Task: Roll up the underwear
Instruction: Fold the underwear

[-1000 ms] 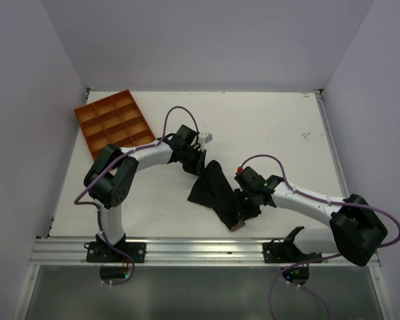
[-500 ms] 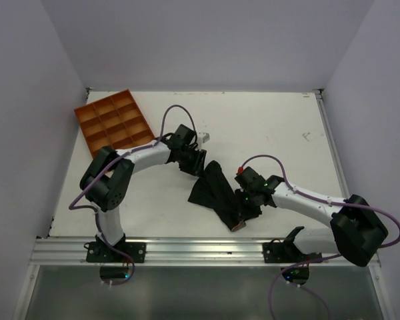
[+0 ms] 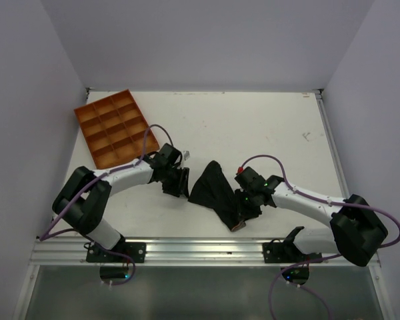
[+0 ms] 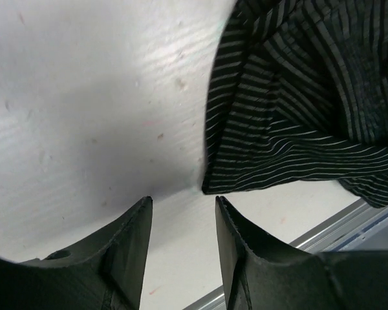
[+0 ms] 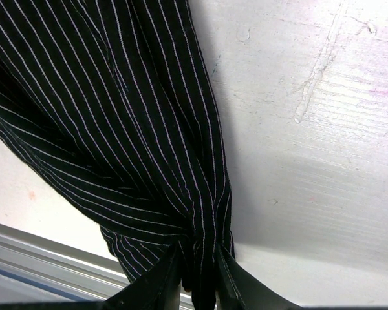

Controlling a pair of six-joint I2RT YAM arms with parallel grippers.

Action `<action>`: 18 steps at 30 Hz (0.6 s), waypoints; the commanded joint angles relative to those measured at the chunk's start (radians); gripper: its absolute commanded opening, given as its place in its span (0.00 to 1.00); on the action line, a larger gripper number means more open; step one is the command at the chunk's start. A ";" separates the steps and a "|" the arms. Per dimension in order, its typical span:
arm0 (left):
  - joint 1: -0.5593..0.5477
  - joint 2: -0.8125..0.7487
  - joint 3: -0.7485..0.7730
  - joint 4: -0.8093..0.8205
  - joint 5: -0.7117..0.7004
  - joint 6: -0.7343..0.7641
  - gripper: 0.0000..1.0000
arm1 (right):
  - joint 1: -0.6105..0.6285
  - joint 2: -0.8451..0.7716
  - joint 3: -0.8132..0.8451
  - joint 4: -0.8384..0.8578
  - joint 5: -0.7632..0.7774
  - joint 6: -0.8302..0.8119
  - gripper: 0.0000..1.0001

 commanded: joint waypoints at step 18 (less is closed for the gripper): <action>-0.097 0.040 -0.096 0.184 0.044 -0.160 0.35 | 0.005 -0.015 -0.029 -0.044 0.018 -0.006 0.29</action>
